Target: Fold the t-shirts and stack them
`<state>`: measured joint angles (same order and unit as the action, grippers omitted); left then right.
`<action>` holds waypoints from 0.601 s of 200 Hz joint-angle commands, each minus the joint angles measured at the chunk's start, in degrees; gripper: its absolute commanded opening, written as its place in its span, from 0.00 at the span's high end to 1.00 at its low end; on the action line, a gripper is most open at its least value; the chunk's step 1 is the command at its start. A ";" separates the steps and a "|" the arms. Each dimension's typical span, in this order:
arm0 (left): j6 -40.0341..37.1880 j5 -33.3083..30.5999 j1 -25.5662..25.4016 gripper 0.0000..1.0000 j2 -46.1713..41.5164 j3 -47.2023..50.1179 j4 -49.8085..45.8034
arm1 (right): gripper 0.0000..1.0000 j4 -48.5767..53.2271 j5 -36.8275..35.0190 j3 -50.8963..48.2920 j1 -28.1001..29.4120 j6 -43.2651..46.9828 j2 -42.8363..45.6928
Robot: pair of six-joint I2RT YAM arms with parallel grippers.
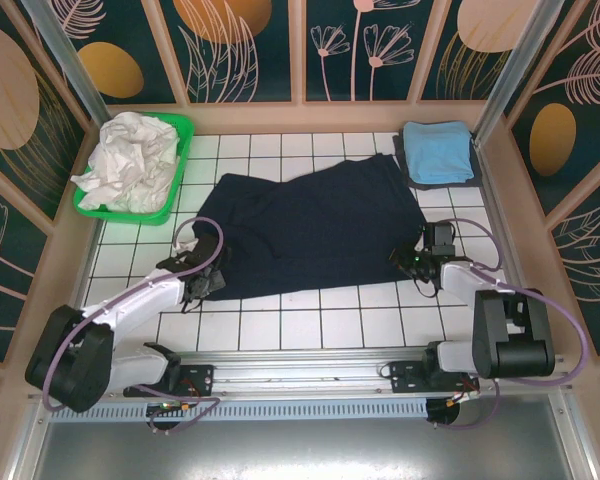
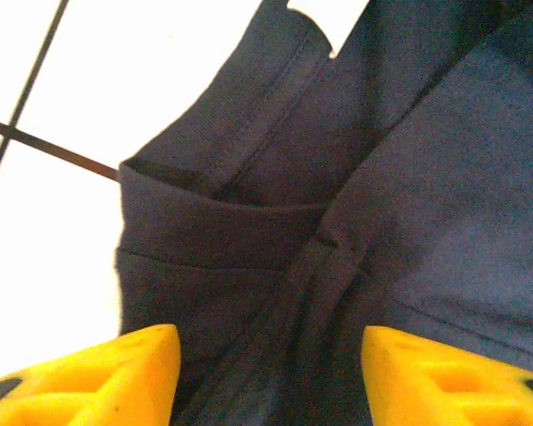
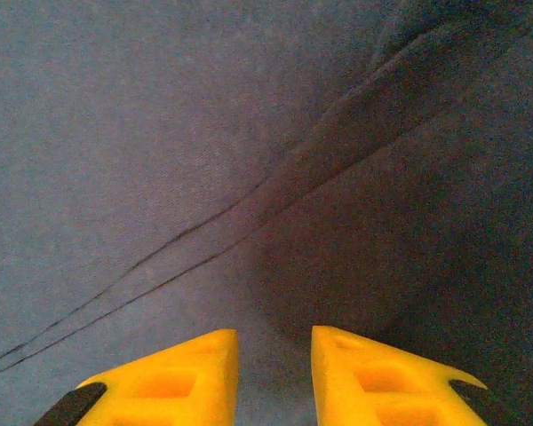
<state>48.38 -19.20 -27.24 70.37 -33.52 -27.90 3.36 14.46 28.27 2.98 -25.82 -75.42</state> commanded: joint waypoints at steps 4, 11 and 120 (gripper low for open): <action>-2.85 -2.37 0.44 0.34 -2.45 -4.48 -2.75 | 0.71 1.41 3.01 0.53 -0.13 -0.34 4.72; -5.61 -0.95 0.44 0.34 -1.86 -6.07 -0.78 | 0.71 1.04 3.28 0.77 -0.08 -0.45 5.45; -23.86 7.95 0.34 0.52 40.26 -39.50 1.27 | 0.71 -5.11 4.02 1.31 0.18 -2.24 2.64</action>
<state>27.90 -13.08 -27.00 110.83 -74.06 -24.08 0.40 18.13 28.73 2.98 -27.40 -72.49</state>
